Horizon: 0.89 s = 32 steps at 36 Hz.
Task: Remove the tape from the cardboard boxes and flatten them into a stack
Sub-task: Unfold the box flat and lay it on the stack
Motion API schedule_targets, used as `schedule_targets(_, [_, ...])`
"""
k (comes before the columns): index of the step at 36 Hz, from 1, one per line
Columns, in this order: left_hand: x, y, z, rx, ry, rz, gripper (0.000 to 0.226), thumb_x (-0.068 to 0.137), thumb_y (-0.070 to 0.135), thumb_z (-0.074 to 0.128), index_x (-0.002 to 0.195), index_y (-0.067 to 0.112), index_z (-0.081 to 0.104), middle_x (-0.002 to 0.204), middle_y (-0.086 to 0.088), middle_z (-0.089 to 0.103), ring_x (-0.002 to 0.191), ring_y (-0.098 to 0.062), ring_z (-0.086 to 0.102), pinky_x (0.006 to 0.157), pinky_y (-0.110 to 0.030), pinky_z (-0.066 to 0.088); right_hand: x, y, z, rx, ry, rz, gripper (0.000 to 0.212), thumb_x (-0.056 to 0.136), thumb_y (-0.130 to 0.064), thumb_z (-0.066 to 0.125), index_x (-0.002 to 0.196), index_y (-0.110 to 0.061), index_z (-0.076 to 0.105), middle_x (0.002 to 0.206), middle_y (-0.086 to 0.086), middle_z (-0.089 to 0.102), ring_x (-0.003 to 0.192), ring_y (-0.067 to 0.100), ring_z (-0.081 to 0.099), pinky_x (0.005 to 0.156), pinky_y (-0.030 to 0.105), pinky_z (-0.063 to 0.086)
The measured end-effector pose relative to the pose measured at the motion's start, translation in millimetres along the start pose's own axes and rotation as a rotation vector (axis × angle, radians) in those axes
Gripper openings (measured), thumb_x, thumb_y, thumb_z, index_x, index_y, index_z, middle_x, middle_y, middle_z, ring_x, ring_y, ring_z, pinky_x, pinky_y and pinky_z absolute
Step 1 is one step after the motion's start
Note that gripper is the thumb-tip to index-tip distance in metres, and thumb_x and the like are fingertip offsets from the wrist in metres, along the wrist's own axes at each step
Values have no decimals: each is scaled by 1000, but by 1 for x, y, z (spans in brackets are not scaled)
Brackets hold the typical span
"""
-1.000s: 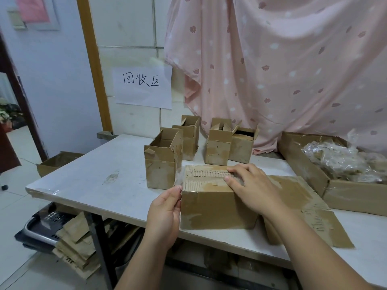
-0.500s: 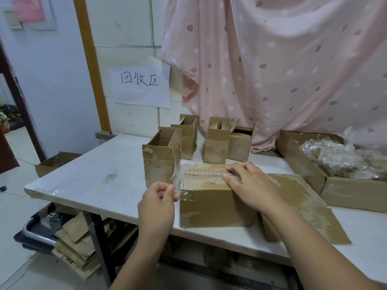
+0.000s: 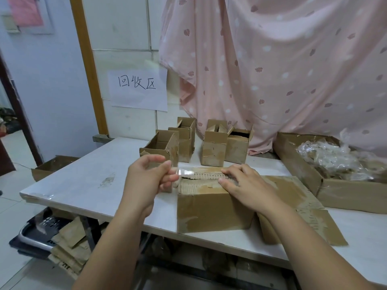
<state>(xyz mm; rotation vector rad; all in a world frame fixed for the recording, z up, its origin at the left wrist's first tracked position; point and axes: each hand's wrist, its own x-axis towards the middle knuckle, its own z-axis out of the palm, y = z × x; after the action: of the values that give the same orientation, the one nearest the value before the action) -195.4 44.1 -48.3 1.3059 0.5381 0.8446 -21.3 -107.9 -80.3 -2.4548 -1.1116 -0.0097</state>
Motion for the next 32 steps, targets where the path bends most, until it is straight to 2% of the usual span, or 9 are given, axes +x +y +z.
schedule_targets(6, [13,-4,-6,758,-50,473,32,96,11,47,111,40,47,85,17,69,76,-1,62,62,-15,46,-1,1,0,-6,2,-17,51,90,-65,34,134,-41,41,138,-11,35,132,11,29,104,38,34])
schedule_targets(9, [16,-14,-8,789,-191,512,55,94,1,45,130,43,41,107,23,58,95,8,54,73,-5,41,-1,1,0,8,12,-28,53,87,-67,36,133,-40,43,137,-11,36,132,11,29,106,38,33])
schedule_targets(12, [20,-29,-4,830,-193,551,62,90,6,57,139,37,36,114,11,45,106,-1,47,88,-12,42,0,2,0,12,9,-31,55,85,-69,38,132,-40,43,137,-11,36,132,11,28,106,37,33])
schedule_targets(17, [24,-38,11,952,-115,489,59,85,23,68,137,29,43,114,6,28,99,-4,36,78,-4,34,1,3,1,25,-3,-24,54,85,-69,40,131,-41,44,135,-12,36,132,10,28,106,37,33])
schedule_targets(22, [29,-39,20,865,-48,429,46,85,22,68,129,25,53,116,3,32,81,6,45,68,-1,38,1,3,1,44,-12,-21,52,86,-67,42,131,-41,44,135,-12,36,131,10,29,106,36,33])
schedule_targets(24, [31,-39,20,833,-55,375,39,84,24,69,121,24,58,116,3,34,83,7,46,64,-2,39,2,3,0,68,-23,-19,54,85,-67,43,132,-41,45,135,-12,36,131,10,31,106,36,34])
schedule_targets(27, [34,-40,19,805,-59,298,13,82,26,71,93,19,68,122,4,32,104,-10,47,79,-13,44,2,1,-2,25,-14,-19,56,86,-68,41,134,-41,43,140,-13,36,135,11,31,111,40,28])
schedule_targets(29, [35,-38,17,820,-82,263,9,81,27,72,80,18,69,125,6,35,112,-12,42,88,-20,42,0,-4,-2,-99,61,-14,55,88,-66,40,137,-41,41,146,-10,36,139,13,26,114,43,20])
schedule_targets(32, [34,-33,15,891,-112,278,10,84,30,69,82,20,68,113,8,50,102,-8,48,84,-21,40,-8,-17,5,-190,383,-138,40,85,-47,62,119,-27,59,118,-2,56,113,21,51,93,37,43])
